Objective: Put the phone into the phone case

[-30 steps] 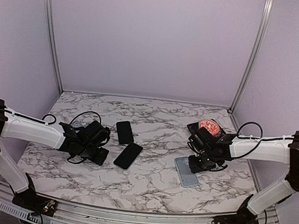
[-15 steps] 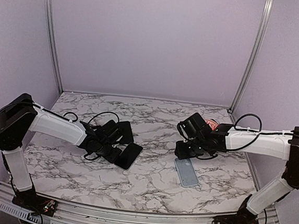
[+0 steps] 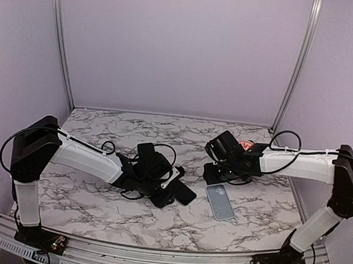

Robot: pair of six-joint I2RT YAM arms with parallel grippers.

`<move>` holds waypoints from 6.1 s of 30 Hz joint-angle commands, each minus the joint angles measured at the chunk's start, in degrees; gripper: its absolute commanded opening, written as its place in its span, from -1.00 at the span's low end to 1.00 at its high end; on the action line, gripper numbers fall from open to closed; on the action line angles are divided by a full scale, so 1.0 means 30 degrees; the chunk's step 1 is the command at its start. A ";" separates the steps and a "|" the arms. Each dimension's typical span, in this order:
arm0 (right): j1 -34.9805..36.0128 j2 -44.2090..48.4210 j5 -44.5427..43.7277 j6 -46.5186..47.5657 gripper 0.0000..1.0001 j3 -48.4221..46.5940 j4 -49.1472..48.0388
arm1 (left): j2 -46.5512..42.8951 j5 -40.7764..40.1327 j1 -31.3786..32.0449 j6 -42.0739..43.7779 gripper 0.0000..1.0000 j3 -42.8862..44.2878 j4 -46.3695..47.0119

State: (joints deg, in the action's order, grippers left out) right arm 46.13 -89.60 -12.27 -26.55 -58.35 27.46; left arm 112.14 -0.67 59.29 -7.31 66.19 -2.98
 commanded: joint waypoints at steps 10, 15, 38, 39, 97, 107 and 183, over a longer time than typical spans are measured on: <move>0.0569 -0.6346 0.3873 0.5759 0.97 -0.5917 -0.1011 | -0.8759 -0.5520 -0.3969 -0.4537 0.48 -0.5841 -0.1079; 0.1580 -0.8559 0.4424 0.7056 0.97 -0.8073 0.0295 | -1.0833 -0.6093 -0.4216 -0.4538 0.75 -0.7263 -0.1205; 0.2274 -1.2642 0.4704 0.6911 0.64 -1.3403 0.8838 | -1.0011 -0.5524 -0.4212 -0.4457 0.80 -0.7416 -0.1408; 0.2302 -1.2642 0.4365 0.6827 0.66 -1.3449 0.9058 | -0.9964 -0.5480 -0.4210 -0.4464 0.80 -0.7401 -0.1415; 0.1570 0.2242 -0.1774 -0.3118 -0.54 0.3122 0.1047 | -1.0282 -0.4966 -0.4232 -0.4743 0.80 -0.7768 -0.0822; 0.1826 0.1396 -0.2508 -0.3888 -0.59 0.3059 0.1386 | -1.0269 -0.4941 -0.4233 -0.4573 0.80 -0.7679 -0.0823; 0.0806 0.3172 0.2225 0.0284 -0.49 0.6849 -0.4496 | -0.1358 0.4103 -0.2173 -1.1399 0.97 -0.1453 1.0721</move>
State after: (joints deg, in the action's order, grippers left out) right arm 47.42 -82.17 -5.89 -23.79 -39.72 26.26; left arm 100.95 -2.46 52.73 -29.21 62.04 6.22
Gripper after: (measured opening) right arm 0.737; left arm 0.951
